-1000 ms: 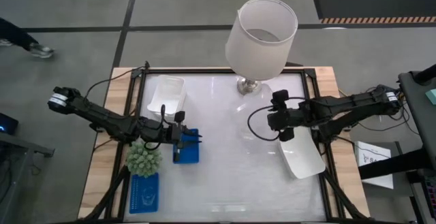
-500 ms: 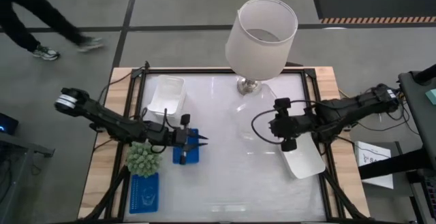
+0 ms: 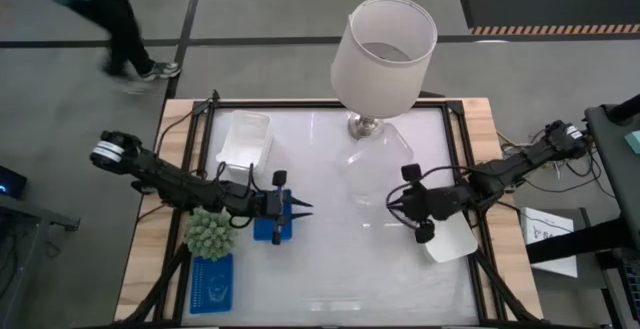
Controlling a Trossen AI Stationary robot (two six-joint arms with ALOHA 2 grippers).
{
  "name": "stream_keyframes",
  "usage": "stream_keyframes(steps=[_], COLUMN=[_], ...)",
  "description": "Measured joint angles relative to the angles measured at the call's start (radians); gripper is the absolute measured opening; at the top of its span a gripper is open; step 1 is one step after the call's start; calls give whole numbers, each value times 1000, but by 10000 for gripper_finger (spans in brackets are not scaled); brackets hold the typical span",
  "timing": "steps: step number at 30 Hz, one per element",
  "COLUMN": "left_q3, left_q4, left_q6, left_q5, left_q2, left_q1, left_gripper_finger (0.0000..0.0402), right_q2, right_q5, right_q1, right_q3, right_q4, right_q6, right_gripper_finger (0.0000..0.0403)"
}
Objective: Stack baskets by color
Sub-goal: Stack the bottom transparent bin on the stacked transparent bins
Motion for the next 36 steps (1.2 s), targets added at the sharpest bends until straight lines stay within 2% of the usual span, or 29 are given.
stream_keyframes(steps=[2, 5, 8, 19, 31, 36], left_q3=[0, 0, 0, -1, 0, 51], left_q4=[3, 31, 40, 39, 39, 8], left_q6=[3, 17, 26, 27, 26, 47], left_q5=[0, 0, 0, 0, 0, 2], left_q2=[6, 14, 14, 13, 13, 18], left_q1=[0, 6, 7, 14, 15, 22], left_gripper_finger=[65, 65, 65, 65, 65, 65], right_q2=[-31, -66, -104, -258, -281, -320], right_q5=[-1, -8, -8, -9, -12, -28], right_q1=[7, 10, 10, 10, 10, 10], right_q3=[-88, -201, -262, -316, -338, -377], right_q4=[148, 345, 464, 469, 486, 537], right_q6=[-19, -148, -236, -199, -243, -278], right_gripper_finger=[9, 9, 9, 9, 9, 9])
